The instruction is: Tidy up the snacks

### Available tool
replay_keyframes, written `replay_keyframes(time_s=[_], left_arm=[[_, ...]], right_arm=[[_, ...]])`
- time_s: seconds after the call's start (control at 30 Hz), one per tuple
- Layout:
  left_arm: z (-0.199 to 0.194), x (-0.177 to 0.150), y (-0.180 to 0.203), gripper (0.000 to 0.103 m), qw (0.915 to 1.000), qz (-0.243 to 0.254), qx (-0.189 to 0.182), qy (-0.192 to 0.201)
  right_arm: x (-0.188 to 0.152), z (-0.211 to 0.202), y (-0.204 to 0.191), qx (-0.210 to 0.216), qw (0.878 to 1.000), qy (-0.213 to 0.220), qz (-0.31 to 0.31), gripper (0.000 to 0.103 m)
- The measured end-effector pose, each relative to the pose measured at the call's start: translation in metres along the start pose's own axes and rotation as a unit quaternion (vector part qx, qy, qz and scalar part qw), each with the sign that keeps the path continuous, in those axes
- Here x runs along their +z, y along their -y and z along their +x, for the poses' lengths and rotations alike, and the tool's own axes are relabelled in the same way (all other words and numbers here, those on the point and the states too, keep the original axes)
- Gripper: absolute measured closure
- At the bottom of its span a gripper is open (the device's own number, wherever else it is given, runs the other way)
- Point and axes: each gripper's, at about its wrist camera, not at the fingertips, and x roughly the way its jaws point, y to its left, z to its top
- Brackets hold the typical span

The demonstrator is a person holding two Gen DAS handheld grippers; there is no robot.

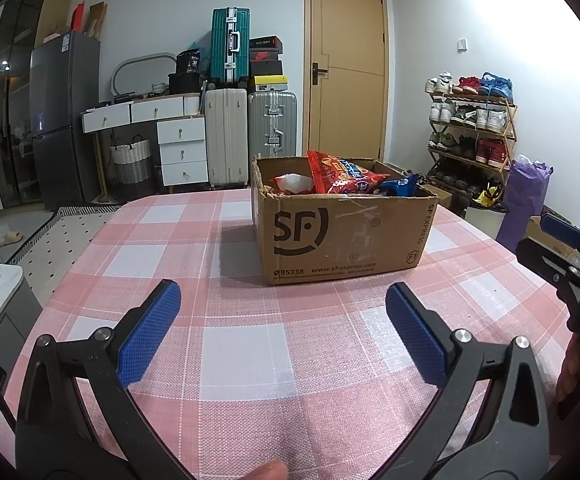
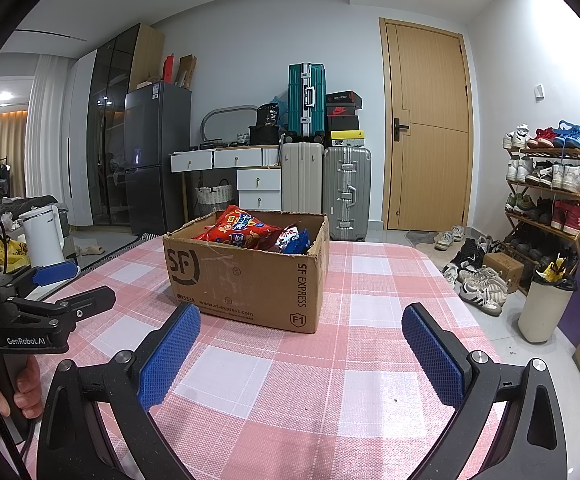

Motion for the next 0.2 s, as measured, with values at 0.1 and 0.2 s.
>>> replay_keyframes(time_s=[0.1,0.2], left_arm=[[0.0025,-0.0006,-0.0013,0.001,1.0000,-0.004,0.003,-0.003],[0.0025,-0.0005,-0.0016,0.001,1.0000,-0.007,0.004,-0.001]], right_arm=[[-0.0001,0.0000,0.0000,0.000,1.000,0.000,0.000,0.000],[-0.0002,0.0000,0.0000,0.000,1.000,0.000,0.000,0.000]])
